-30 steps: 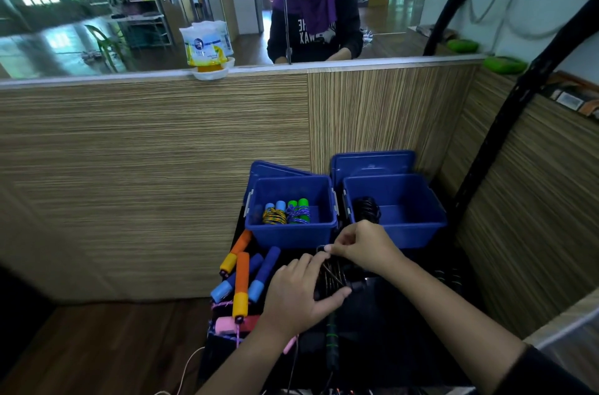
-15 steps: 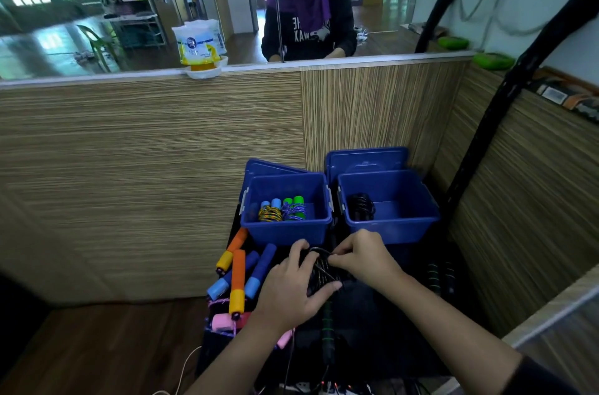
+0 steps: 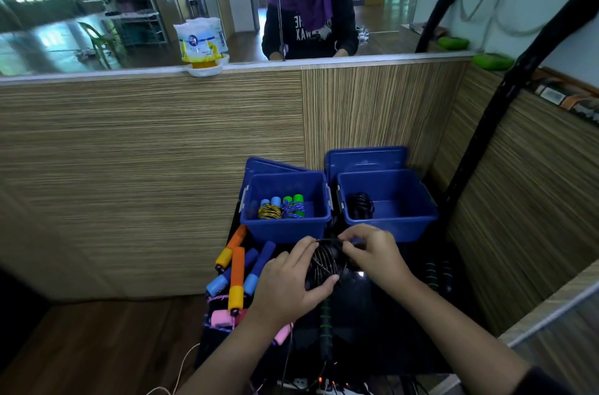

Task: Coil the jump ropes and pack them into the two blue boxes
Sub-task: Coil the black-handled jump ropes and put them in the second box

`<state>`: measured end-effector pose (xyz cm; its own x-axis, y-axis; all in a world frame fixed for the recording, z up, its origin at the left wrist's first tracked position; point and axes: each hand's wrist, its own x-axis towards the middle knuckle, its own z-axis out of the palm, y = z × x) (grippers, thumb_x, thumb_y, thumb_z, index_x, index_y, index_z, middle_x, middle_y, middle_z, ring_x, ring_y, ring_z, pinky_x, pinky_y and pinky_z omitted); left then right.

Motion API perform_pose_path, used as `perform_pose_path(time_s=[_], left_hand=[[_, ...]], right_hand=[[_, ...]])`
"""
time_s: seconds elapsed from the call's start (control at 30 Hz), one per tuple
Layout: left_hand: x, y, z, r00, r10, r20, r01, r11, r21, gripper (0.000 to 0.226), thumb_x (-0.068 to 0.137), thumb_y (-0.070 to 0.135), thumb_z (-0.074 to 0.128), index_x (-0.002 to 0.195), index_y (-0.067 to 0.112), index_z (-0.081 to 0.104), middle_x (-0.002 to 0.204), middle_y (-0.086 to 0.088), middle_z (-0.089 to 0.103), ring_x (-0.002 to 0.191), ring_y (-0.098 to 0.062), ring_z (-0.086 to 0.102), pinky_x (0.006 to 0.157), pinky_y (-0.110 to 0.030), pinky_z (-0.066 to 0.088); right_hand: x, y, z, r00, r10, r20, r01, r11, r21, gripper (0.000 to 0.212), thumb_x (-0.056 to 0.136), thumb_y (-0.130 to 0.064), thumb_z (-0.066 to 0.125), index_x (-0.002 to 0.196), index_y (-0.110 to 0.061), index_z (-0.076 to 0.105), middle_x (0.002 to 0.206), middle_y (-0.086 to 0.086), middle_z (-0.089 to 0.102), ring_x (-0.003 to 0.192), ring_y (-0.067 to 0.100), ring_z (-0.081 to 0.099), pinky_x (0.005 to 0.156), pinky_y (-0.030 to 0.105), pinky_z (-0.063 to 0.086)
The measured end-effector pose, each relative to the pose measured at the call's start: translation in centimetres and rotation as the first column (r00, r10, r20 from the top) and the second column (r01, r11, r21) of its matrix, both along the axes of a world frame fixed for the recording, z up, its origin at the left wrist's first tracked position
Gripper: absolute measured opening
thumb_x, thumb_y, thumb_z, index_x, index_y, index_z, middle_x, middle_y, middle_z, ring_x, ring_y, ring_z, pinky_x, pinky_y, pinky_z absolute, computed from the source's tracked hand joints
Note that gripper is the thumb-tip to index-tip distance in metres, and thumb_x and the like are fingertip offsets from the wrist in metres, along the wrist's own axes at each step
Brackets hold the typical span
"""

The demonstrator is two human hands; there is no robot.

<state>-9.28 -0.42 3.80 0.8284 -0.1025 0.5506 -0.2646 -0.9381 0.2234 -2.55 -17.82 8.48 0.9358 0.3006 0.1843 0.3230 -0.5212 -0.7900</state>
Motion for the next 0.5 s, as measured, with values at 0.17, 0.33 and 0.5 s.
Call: perform_pose_path(time_s=[0.17, 0.33, 0.5], left_hand=[[0.3, -0.6, -0.8, 0.996, 0.093, -0.014, -0.092, 0.994, 0.066, 0.071, 0.088, 0.068, 0.038, 0.112, 0.008, 0.068, 0.120, -0.002, 0.065, 0.075, -0.019, 0.067, 0.059, -0.030, 0.056], [0.8, -0.1, -1.3, 0.983, 0.174, -0.056, -0.166, 0.978, 0.123, 0.068, 0.083, 0.064, 0.044, 0.110, 0.006, 0.068, 0.116, -0.003, 0.065, 0.068, -0.021, 0.065, 0.053, -0.028, 0.054], [1.1, 0.3, -1.1, 0.985, 0.167, -0.051, -0.159, 0.979, 0.130, 0.069, 0.083, 0.063, 0.046, 0.112, 0.004, 0.067, 0.116, -0.005, 0.064, 0.069, -0.021, 0.065, 0.052, -0.029, 0.054]], right_hand=[[-0.3, 0.5, -0.8, 0.999, -0.032, 0.008, 0.032, 0.999, -0.006, 0.015, 0.077, -0.008, 0.072, 0.092, -0.007, 0.073, 0.090, -0.002, 0.063, 0.088, 0.011, 0.063, 0.080, 0.007, 0.045], [0.0, 0.4, -1.2, 0.971, -0.059, -0.230, 0.022, 0.987, -0.160, 0.032, 0.072, -0.020, 0.075, 0.101, -0.006, 0.072, 0.093, 0.005, 0.072, 0.089, 0.014, 0.067, 0.075, 0.020, 0.050], [-0.3, 0.8, -2.2, 0.910, -0.104, -0.401, 0.150, 0.985, 0.085, 0.018, 0.071, -0.027, 0.077, 0.081, -0.012, 0.075, 0.073, 0.004, 0.073, 0.068, 0.013, 0.068, 0.070, 0.032, 0.060]])
